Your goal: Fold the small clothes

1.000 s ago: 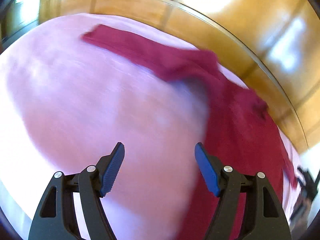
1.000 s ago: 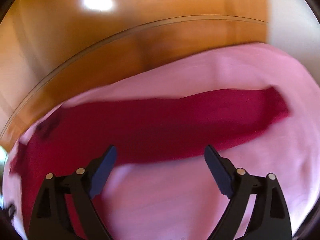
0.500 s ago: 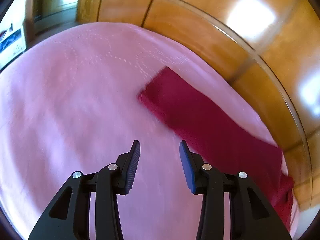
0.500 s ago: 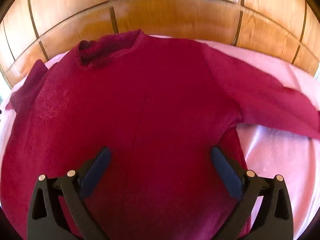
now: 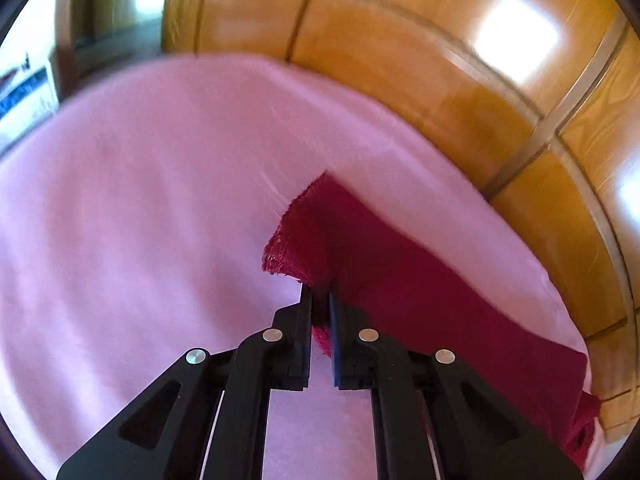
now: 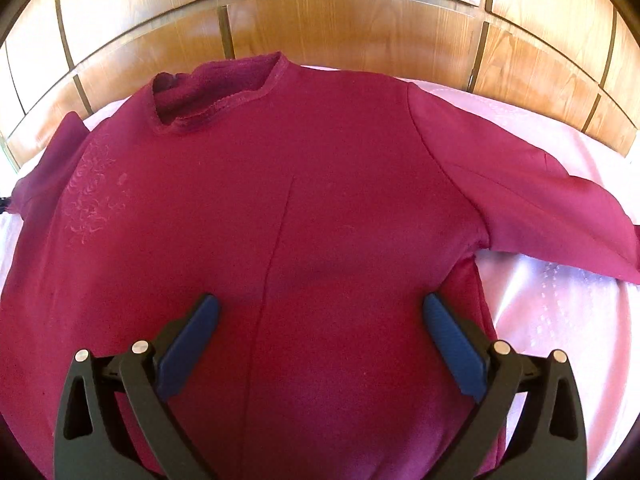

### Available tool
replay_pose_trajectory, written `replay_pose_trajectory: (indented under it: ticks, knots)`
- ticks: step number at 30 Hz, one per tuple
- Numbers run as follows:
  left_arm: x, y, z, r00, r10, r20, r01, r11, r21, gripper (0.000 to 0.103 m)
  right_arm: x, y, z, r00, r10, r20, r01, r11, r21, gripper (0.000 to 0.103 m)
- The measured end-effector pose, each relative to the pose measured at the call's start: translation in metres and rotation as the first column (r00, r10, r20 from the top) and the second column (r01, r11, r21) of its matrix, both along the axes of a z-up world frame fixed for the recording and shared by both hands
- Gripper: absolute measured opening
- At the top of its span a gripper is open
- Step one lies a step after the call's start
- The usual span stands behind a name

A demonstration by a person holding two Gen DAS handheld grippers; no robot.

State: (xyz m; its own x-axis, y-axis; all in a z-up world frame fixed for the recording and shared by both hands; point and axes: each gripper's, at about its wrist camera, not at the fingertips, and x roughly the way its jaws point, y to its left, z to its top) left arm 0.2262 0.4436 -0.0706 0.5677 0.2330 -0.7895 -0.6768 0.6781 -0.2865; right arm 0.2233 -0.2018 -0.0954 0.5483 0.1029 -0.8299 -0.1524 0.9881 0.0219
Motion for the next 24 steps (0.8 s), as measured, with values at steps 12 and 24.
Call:
replay_pose_trajectory:
  ticks: [12, 24]
  knots:
    - [-0.059, 0.029, -0.016, 0.984, 0.116, -0.139, -0.102, 0.989, 0.104, 0.007, 0.002, 0.001, -0.001, 1.000, -0.002, 0.004, 0.002, 1.000, -0.011, 0.101]
    - [-0.128, -0.151, 0.032, 0.878, -0.466, 0.110, 0.472, 0.881, -0.029, 0.029, -0.005, -0.003, 0.010, 1.000, -0.023, -0.007, 0.023, 1.000, -0.007, 0.101]
